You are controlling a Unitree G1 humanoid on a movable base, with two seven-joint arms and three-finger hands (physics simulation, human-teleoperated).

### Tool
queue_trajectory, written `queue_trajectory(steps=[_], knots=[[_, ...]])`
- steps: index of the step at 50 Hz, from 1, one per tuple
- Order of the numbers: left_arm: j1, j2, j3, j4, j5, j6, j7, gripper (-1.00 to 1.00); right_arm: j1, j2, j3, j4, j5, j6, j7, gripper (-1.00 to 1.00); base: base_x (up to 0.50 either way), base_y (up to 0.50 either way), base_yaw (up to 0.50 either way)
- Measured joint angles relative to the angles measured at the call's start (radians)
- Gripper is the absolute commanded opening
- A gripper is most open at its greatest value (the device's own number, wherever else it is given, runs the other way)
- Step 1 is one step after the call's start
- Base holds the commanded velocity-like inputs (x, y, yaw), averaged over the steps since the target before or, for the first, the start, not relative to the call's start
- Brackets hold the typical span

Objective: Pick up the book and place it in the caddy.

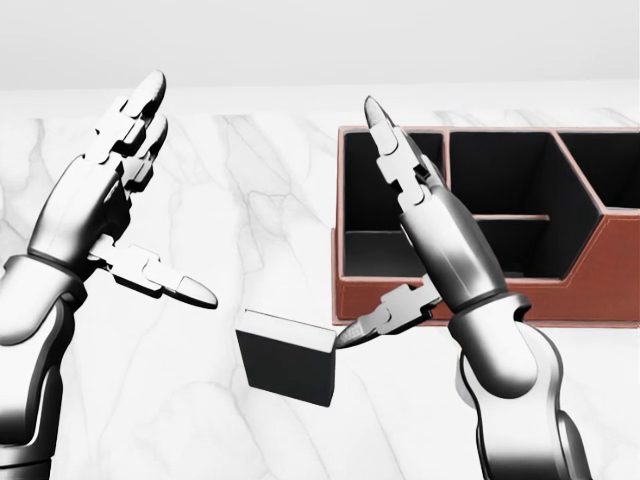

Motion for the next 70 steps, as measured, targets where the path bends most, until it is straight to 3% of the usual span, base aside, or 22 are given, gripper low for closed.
queue_trajectory(steps=[26, 39, 53, 70], knots=[[0.007, -0.001, 0.002, 0.003, -0.003, 0.000, 0.003, 1.00, 0.011, 0.009, 0.008, 0.018, -0.023, 0.000, -0.016, 1.00, 0.05, 0.00, 0.00], [0.012, 0.002, 0.007, -0.015, -0.010, 0.000, 0.003, 1.00, -0.026, 0.036, 0.052, 0.090, -0.117, 0.000, -0.038, 1.00, 0.00, 0.00, 0.00], [0.016, 0.012, 0.019, -0.041, -0.026, 0.000, -0.001, 1.00, -0.098, 0.105, 0.130, 0.277, -0.313, 0.000, -0.025, 1.00, 0.00, 0.00, 0.00], [0.039, 0.024, 0.037, -0.075, -0.053, 0.000, -0.009, 1.00, -0.233, 0.202, 0.149, 0.711, -0.376, 0.000, -0.201, 1.00, 0.00, 0.00, 0.00]])
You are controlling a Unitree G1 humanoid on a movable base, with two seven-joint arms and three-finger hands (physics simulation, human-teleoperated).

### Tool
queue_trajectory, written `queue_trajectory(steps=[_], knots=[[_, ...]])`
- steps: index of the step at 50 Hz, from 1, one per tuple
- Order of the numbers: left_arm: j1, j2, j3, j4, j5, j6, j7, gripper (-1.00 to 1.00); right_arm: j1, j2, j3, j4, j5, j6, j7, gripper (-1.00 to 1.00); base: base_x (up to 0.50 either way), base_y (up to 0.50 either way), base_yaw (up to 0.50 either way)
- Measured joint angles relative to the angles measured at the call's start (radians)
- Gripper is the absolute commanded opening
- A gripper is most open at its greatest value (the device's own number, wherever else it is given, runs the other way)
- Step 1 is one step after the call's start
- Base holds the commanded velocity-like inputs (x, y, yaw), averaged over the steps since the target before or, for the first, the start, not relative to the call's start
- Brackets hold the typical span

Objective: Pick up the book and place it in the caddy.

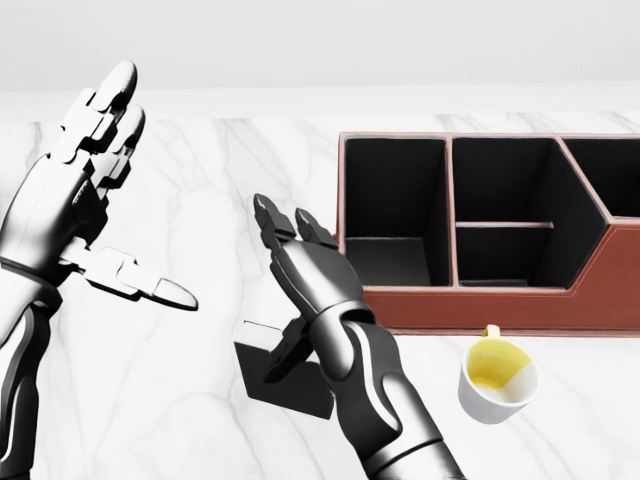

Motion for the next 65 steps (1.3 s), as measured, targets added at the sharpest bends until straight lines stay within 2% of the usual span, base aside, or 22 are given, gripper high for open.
queue_trajectory(steps=[15, 30, 42, 61, 63, 64, 65], knots=[[0.016, 0.008, 0.012, -0.007, -0.018, 0.000, -0.004, 1.00, -0.169, 0.039, -0.024, 0.449, 0.083, 0.000, -0.208, 1.00, 0.00, 0.00, 0.00], [0.024, 0.011, 0.017, -0.016, -0.030, 0.000, -0.004, 1.00, -0.257, 0.051, -0.039, 0.686, 0.116, 0.000, -0.322, 1.00, 0.00, 0.00, 0.00], [0.024, 0.011, 0.017, -0.020, -0.036, 0.000, -0.008, 1.00, -0.287, 0.060, -0.036, 0.767, 0.093, 0.000, -0.358, 1.00, 0.00, 0.00, 0.00], [0.023, 0.011, 0.017, -0.015, -0.045, 0.000, -0.011, 1.00, -0.295, 0.066, -0.010, 0.797, 0.010, 0.000, -0.361, 0.98, 0.00, 0.00, 0.00], [0.024, 0.011, 0.017, -0.016, -0.046, 0.000, -0.011, 1.00, -0.296, 0.066, -0.008, 0.799, 0.001, 0.000, -0.358, 0.44, 0.00, 0.00, 0.00], [0.025, 0.010, 0.017, -0.017, -0.046, 0.000, -0.011, 1.00, -0.297, 0.065, -0.001, 0.799, -0.004, 0.000, -0.353, -0.21, 0.00, 0.00, 0.00], [0.026, 0.010, 0.017, -0.018, -0.047, 0.000, -0.011, 1.00, -0.298, 0.063, 0.009, 0.800, -0.011, 0.000, -0.347, -0.55, 0.00, 0.00, 0.01]])
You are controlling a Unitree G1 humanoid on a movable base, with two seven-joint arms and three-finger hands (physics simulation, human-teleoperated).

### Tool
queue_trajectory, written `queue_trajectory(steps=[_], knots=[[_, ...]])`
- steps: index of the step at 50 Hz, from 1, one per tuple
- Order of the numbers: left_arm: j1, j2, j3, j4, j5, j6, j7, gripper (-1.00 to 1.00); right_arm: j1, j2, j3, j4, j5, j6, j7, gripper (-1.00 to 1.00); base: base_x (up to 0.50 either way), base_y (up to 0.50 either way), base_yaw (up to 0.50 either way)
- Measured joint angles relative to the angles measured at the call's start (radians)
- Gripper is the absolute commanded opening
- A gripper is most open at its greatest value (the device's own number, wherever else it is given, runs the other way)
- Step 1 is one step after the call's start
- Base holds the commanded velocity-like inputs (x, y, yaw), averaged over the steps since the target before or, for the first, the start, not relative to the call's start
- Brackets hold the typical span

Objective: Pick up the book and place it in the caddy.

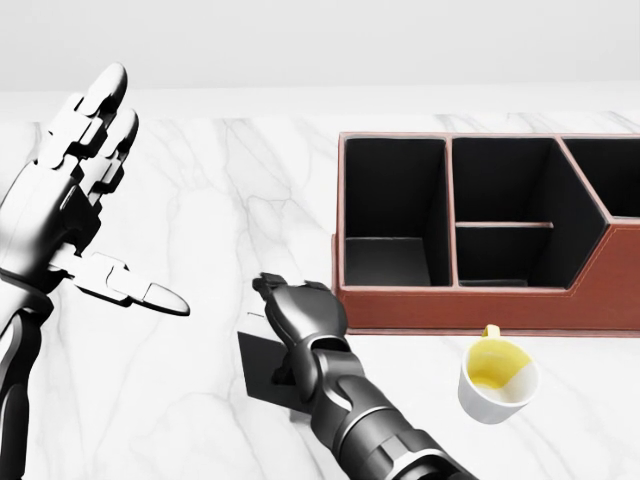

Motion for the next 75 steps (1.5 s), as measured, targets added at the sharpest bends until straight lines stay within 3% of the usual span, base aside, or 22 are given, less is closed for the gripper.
queue_trajectory(steps=[1, 2, 29, 46, 59, 75], knots=[[0.001, 0.000, 0.000, -0.001, 0.000, 0.000, 0.000, 1.00, 0.000, -0.001, 0.009, 0.001, -0.009, 0.000, 0.004, -0.55, 0.00, 0.00, 0.01], [0.001, 0.000, 0.000, -0.001, -0.001, 0.000, 0.000, 1.00, -0.001, -0.001, 0.014, 0.002, -0.013, 0.000, 0.008, -1.00, 0.00, 0.00, 0.01], [0.021, 0.006, 0.014, -0.021, -0.019, 0.000, -0.005, 1.00, -0.005, 0.013, -0.037, 0.019, -0.078, 0.000, 0.017, -1.00, 0.00, 0.00, 0.00], [0.022, 0.004, 0.011, -0.019, -0.017, 0.000, -0.005, 1.00, 0.050, -0.003, -0.036, -0.076, -0.166, 0.000, 0.033, -1.00, 0.00, 0.00, 0.00], [0.022, 0.000, 0.007, -0.008, -0.012, 0.000, -0.005, 1.00, 0.192, -0.052, 0.003, -0.362, -0.237, 0.000, 0.183, -1.00, 0.00, 0.00, 0.00], [0.026, -0.006, 0.002, -0.013, -0.004, 0.000, -0.003, 1.00, 0.364, -0.068, 0.039, -0.819, -0.317, 0.000, 0.436, -1.00, 0.00, 0.00, 0.00]])
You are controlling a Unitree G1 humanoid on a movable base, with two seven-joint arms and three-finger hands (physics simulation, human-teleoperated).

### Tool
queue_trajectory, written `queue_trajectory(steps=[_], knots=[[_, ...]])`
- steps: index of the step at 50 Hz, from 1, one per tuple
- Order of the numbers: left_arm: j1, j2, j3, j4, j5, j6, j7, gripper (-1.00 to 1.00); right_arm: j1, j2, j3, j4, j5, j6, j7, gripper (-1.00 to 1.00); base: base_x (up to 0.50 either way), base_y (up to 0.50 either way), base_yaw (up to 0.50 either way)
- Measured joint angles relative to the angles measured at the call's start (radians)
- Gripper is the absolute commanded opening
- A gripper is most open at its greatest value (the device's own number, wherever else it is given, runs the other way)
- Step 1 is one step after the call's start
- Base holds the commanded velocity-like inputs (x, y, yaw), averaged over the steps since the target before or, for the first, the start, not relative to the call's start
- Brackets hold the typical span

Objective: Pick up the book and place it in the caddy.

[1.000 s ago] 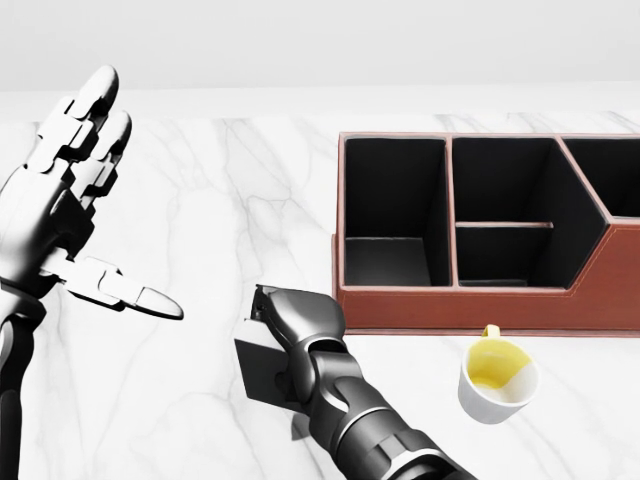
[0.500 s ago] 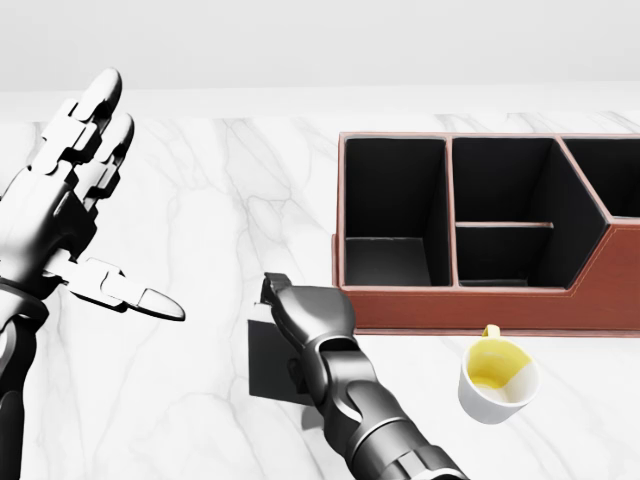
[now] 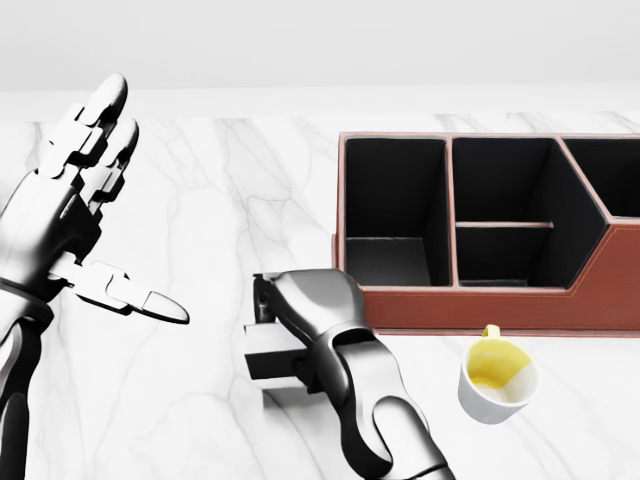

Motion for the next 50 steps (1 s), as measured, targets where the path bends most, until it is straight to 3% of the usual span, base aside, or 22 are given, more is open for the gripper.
queue_trajectory(steps=[17, 32, 43, 50], knots=[[0.002, -0.004, -0.003, -0.007, 0.005, 0.000, 0.001, 1.00, 0.057, -0.010, -0.008, -0.366, -0.029, 0.000, 0.234, -1.00, 0.00, 0.00, 0.00], [0.003, -0.009, -0.008, -0.021, 0.014, 0.000, 0.001, 1.00, 0.000, -0.029, -0.049, -0.584, -0.059, 0.000, 0.417, -1.00, 0.00, 0.00, 0.00], [-0.005, -0.013, -0.016, -0.022, 0.023, 0.000, 0.005, 1.00, -0.109, -0.102, -0.118, -0.639, -0.104, 0.000, 0.514, -1.00, 0.00, 0.00, 0.00], [-0.011, -0.018, -0.022, -0.022, 0.030, 0.000, 0.007, 1.00, -0.195, -0.179, -0.172, -0.632, -0.095, 0.000, 0.517, -1.00, 0.00, 0.00, 0.00]])
